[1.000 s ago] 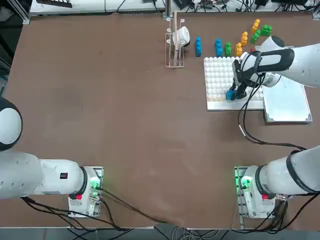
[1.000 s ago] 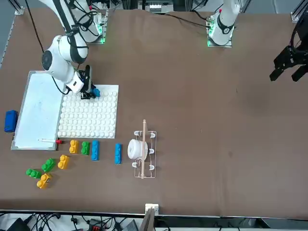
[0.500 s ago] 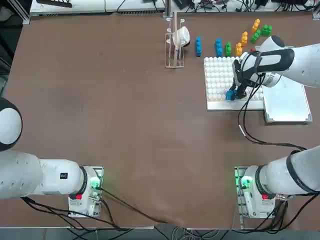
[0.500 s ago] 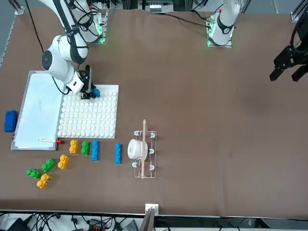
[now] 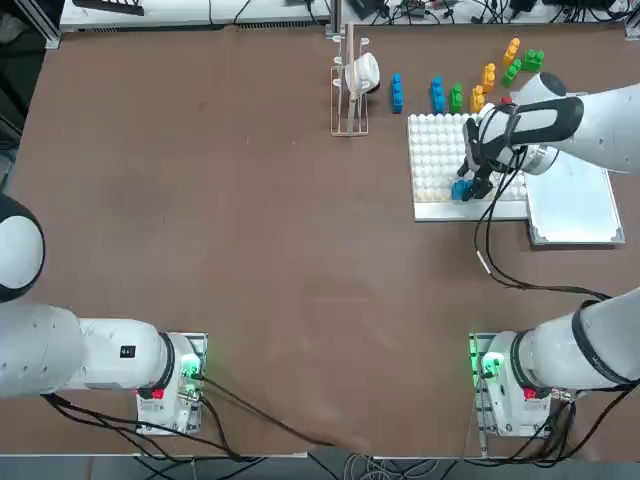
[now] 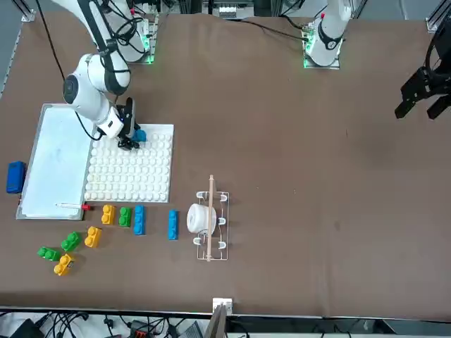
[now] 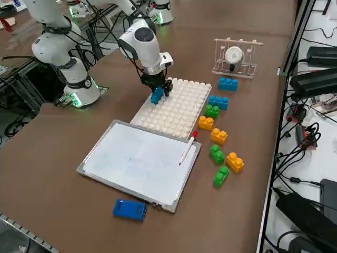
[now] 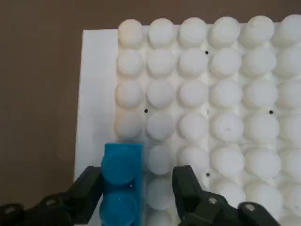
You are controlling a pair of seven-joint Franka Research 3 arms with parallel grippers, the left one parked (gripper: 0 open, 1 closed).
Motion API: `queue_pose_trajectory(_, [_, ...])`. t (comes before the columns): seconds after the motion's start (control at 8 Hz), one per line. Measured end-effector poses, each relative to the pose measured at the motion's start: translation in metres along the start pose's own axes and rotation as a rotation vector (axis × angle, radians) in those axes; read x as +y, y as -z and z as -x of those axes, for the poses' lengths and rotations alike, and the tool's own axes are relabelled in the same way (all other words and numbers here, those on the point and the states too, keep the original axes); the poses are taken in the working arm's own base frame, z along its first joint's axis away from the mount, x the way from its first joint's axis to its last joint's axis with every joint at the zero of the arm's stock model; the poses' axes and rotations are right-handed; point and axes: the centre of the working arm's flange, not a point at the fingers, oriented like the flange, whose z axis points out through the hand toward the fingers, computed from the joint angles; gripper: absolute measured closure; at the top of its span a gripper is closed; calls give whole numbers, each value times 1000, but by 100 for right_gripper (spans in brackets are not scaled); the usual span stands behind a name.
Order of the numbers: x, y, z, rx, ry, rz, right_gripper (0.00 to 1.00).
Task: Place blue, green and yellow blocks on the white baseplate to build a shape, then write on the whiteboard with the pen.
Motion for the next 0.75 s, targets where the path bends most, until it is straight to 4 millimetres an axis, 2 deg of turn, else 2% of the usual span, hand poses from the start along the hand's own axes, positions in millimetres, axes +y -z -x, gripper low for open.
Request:
queue_pose_trajectory(0.12, [2, -1, -1, 0, 2, 1, 0])
queue_pose_trajectory(0.38, [4, 11, -5, 10, 7, 3, 0])
queue_pose_trajectory(0.62, [11, 60, -24, 43, -2, 28, 0])
queue_pose_trajectory(0.75, [9, 82, -32, 58, -19, 30, 0])
